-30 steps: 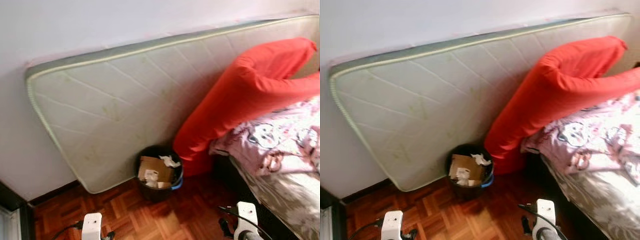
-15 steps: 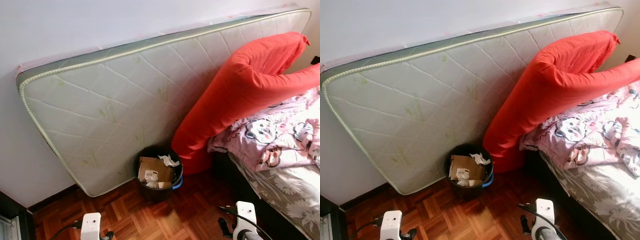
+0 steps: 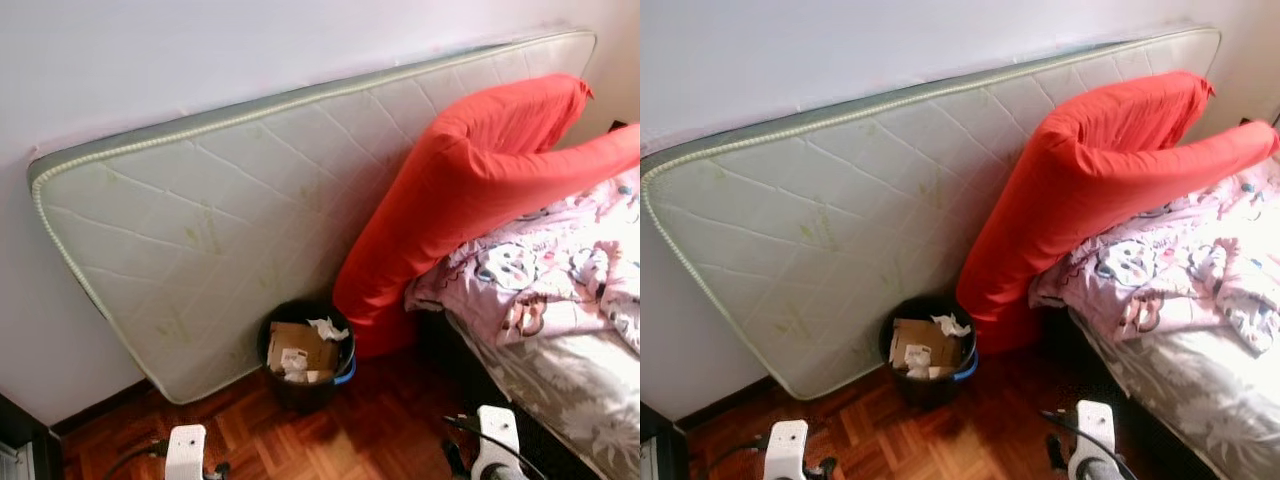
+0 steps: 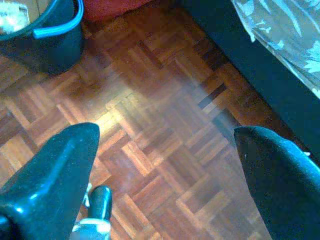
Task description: Clean up the room
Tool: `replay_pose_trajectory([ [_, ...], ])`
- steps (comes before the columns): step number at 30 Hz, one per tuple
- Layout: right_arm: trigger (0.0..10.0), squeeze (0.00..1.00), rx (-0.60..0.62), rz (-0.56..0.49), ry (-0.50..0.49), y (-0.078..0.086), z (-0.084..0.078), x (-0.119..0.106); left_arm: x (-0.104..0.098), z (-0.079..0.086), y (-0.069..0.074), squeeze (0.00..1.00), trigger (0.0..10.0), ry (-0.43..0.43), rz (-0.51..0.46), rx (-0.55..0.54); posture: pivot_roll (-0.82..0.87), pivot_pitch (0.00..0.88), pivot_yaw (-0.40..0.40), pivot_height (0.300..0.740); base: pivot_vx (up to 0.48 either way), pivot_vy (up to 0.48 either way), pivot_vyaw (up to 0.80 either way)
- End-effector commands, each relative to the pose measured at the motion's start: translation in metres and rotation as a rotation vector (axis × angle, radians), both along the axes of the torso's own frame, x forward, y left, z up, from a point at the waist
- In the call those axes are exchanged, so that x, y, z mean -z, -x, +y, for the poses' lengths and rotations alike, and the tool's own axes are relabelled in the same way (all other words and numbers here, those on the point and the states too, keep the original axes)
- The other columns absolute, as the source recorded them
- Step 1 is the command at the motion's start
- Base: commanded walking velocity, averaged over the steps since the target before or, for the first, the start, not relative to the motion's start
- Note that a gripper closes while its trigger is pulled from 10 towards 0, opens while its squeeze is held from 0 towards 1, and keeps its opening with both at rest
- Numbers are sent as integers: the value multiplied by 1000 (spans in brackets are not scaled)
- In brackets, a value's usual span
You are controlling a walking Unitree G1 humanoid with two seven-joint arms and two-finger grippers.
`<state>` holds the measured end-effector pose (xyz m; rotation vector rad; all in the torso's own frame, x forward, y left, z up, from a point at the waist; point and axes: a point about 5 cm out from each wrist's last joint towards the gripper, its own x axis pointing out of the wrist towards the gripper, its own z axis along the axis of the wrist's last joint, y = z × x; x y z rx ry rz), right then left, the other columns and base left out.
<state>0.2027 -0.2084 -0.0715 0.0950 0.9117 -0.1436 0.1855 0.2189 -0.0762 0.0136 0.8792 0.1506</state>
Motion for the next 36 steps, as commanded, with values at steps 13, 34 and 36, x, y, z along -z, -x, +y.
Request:
replay_pose_trajectory([
  [13, 10000, 0, 9, -3, 5, 0, -1, 0, 2, -1, 3, 0, 10000, -2, 27, 23, 66, 0, -34, 740, 0, -371, 0],
  [34, 10000, 0, 13, -10, -10, 2, 2, 1, 3, 0, 5, 0, 10000, -9, 34, 46, 56, 0, -19, 740, 0, -371, -315],
  [36, 10000, 0, 12, -9, -9, 2, 2, 1, 3, 0, 5, 0, 10000, -9, 35, 47, 56, 0, -19, 740, 0, -371, 0],
])
